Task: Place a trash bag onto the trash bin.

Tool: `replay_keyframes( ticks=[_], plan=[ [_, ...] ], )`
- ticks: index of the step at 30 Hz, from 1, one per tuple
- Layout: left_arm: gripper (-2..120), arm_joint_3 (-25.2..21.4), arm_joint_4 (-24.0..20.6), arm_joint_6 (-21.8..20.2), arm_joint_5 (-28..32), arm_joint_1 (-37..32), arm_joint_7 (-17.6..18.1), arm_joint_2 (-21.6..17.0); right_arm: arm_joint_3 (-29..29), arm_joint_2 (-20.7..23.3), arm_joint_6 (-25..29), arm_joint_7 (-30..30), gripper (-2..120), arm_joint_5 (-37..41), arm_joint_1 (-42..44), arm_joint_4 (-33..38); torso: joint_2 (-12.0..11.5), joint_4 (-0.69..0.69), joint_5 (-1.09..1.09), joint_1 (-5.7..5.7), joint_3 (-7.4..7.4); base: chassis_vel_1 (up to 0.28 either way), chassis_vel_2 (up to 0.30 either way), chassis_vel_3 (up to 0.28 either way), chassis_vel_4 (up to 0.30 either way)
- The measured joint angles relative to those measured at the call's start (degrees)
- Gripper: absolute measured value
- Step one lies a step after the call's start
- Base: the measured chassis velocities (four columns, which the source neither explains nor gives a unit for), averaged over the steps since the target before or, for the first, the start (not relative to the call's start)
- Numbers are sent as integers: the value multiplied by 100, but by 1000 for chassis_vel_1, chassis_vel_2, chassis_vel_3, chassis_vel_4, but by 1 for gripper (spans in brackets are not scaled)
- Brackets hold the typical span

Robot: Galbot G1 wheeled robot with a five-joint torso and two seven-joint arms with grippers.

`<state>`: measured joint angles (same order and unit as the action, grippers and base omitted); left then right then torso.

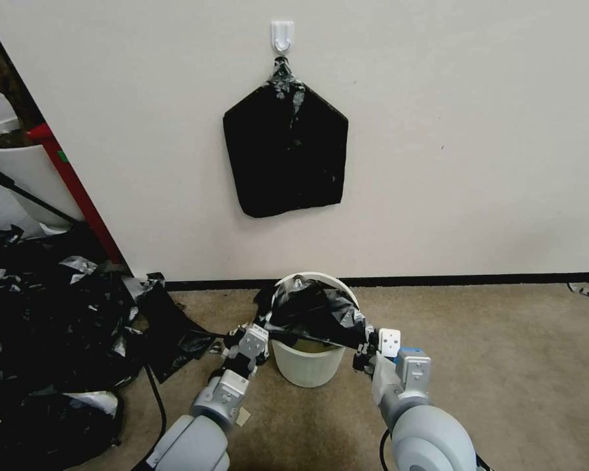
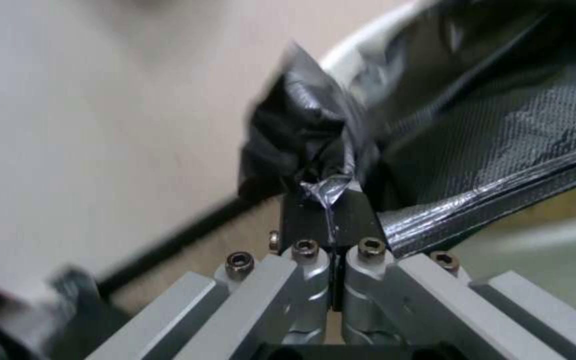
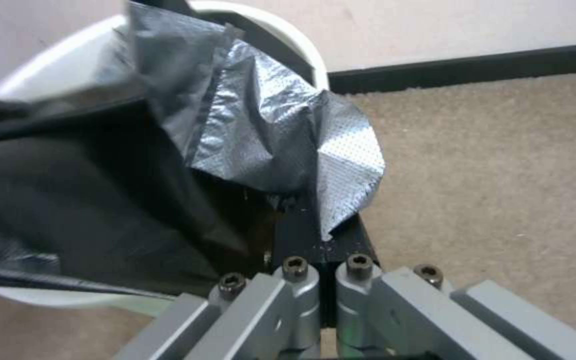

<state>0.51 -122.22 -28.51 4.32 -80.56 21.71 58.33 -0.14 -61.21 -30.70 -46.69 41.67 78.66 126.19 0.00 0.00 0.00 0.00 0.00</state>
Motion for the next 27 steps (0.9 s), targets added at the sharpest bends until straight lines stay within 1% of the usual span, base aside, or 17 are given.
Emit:
replay_keyframes(
  ticks=[1,2,4,8,11,14,15,17,19,22,27],
  plan=[
    [0,42,0,-115,244,17,114,3,-16,22,-26,1,0,-86,4,-39,0,0,0,1,0,0,0,0,0],
    [0,42,0,-115,244,17,114,3,-16,22,-26,1,0,-86,4,-39,0,0,0,1,0,0,0,0,0],
    [0,100,-7,-215,595,12,295,32,-56,77,-66,21,0,-277,52,-106,0,0,0,0,0,0,0,0,0],
    [0,159,30,-213,694,-45,360,62,-109,131,-77,103,0,-505,122,-184,0,0,1,0,0,0,0,0,0],
    [0,215,141,-191,693,-72,361,112,-154,141,-77,165,0,-617,130,-268,0,0,1,0,0,0,0,0,0],
    [0,265,402,-89,651,-44,355,235,-203,139,-63,283,0,-866,115,-451,0,0,1,0,0,0,0,0,0],
    [0,265,402,-89,651,-44,355,235,-203,139,-63,283,0,-866,115,-451,0,0,1,0,0,0,0,0,0],
    [0,276,597,11,601,28,329,334,-235,140,-42,395,0,-1065,94,-671,0,0,0,0,0,0,0,0,0],
    [0,278,660,44,587,59,316,366,-245,140,-27,443,0,-1141,77,-782,0,0,1,0,0,0,0,0,0],
    [0,278,857,109,567,193,202,514,-248,112,43,637,0,-1424,-9,-1162,0,0,1,0,0,0,0,0,0],
    [0,267,1045,127,563,344,108,667,-209,39,86,776,0,-1579,-118,-1441,0,0,1,0,0,0,0,0,0]
  ],
)
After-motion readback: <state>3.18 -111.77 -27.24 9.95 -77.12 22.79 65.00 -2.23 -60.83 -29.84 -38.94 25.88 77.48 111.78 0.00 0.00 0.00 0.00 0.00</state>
